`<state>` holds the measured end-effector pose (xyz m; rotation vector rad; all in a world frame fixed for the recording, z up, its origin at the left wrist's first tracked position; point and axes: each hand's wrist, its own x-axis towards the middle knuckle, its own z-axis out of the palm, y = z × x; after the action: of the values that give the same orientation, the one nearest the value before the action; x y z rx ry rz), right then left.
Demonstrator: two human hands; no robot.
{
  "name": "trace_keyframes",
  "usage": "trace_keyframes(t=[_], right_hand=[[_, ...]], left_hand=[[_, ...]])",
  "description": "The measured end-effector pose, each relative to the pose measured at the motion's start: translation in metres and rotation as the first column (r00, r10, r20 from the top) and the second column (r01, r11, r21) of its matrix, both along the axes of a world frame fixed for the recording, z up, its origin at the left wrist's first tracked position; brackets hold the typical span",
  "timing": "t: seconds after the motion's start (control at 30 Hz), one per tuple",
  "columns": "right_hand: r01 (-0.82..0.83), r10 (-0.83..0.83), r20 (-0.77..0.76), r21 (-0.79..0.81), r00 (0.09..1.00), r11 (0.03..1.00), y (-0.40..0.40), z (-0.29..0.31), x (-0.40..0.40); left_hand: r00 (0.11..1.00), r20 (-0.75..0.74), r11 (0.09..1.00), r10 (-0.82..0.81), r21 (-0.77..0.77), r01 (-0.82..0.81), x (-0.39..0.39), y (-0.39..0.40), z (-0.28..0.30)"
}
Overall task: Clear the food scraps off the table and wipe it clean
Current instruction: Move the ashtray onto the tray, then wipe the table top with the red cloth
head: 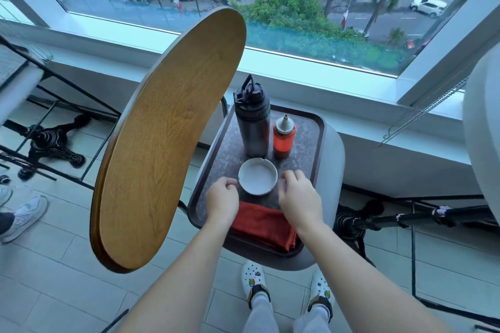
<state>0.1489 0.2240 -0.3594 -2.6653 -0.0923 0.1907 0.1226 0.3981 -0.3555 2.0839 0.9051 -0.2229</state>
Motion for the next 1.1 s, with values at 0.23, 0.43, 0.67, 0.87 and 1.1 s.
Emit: trace_keyframes(t=[0.23,0.43,0.67,0.87,1.1], right_hand=[[-0.282,0.277,-0.055,-0.196,0.959,0.939,-0.012,-0.02,-0.036],[-0.323,0.297,-0.13,-0.309,0.946,0.894,-0.016,-0.019,-0.048],[-0.358,0.278,-0.307,-0.245,0.91,0.901,-0.014,-0.009,-0.05],[-0.243,0.19,-0.475,-0.054,0.86,0.968,-0.017,0.014,-0.045],[-0.071,0.097,-0.468,0.074,0.878,0.995,-0.037,0.085,-0.042]], left_hand=[[0.992,0.059,0.992,-0.114,0.054,0.111,-0.045,-0.02,-0.02],[0.973,0.034,0.964,-0.229,0.149,0.221,-0.066,-0.033,-0.025],[0.971,-0.047,0.965,-0.235,0.107,0.239,-0.068,-0.029,-0.028],[0.966,-0.029,0.965,-0.256,0.053,0.257,-0.068,-0.022,-0.005],[0.91,0.214,0.934,-0.355,0.033,0.357,-0.052,-0.034,0.091]])
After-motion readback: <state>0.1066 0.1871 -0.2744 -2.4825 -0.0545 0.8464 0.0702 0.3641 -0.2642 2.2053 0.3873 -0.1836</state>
